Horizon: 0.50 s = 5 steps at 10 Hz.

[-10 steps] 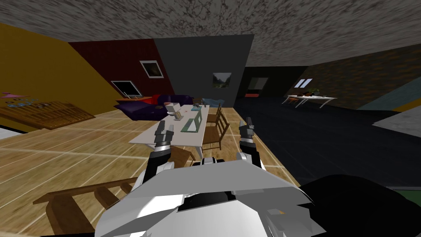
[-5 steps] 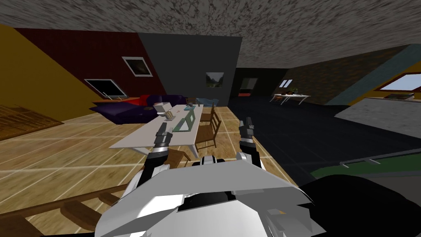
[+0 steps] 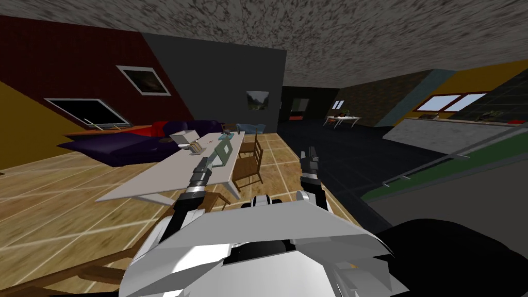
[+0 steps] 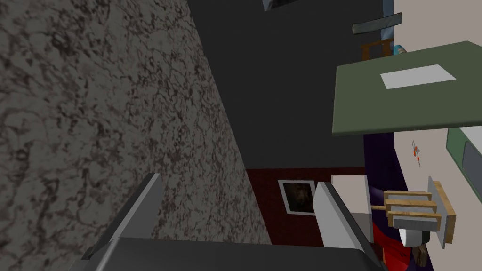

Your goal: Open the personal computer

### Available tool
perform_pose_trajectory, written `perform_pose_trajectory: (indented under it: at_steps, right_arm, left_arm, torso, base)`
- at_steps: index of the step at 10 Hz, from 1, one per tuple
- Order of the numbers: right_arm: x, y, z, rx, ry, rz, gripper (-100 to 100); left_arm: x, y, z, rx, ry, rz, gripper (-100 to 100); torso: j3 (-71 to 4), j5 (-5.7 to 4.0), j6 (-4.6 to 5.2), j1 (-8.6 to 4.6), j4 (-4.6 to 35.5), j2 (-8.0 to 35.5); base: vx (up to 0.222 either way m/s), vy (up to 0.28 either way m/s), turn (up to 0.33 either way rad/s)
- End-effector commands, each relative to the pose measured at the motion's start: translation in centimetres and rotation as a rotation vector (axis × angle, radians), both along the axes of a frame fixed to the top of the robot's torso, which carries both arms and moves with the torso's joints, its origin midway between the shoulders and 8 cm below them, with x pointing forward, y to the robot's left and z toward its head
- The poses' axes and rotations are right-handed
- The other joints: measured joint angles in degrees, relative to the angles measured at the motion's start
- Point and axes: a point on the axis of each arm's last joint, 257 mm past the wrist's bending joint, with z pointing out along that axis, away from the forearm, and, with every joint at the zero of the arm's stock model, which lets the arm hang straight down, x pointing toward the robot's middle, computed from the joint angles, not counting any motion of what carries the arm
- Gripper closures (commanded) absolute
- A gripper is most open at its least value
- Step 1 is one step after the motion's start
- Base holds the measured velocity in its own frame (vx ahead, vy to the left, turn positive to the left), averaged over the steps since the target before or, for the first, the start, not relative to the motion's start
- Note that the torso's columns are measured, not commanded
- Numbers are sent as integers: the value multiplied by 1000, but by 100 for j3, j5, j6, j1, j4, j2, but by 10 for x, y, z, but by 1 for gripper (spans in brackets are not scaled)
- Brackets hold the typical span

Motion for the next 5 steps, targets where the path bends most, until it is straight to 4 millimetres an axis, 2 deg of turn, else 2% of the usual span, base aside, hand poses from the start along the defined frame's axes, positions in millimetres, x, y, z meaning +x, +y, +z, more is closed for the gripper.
perform_pose_trajectory:
  at_steps: [1, 3, 5]
  right_arm:
    - [0, 0, 0, 0, 0, 0, 0]
    - [0, 0, 0, 0, 0, 0, 0]
    - [0, 0, 0, 0, 0, 0, 0]
  left_arm:
    - [1, 25, -15, 46, 64, 43, -100]
    - [2, 47, -27, 82, 116, 80, -100]
    - [2, 68, -37, 112, 164, 112, -100]
  torso:
    - [1, -4, 2, -17, 0, 5]
    - [3, -1, 1, -2, 1, 5]
    - [-4, 2, 0, 11, -1, -6]
  base:
    - [-51, -231, -205]
    - [-26, -231, -206]
    - [72, -141, -118]
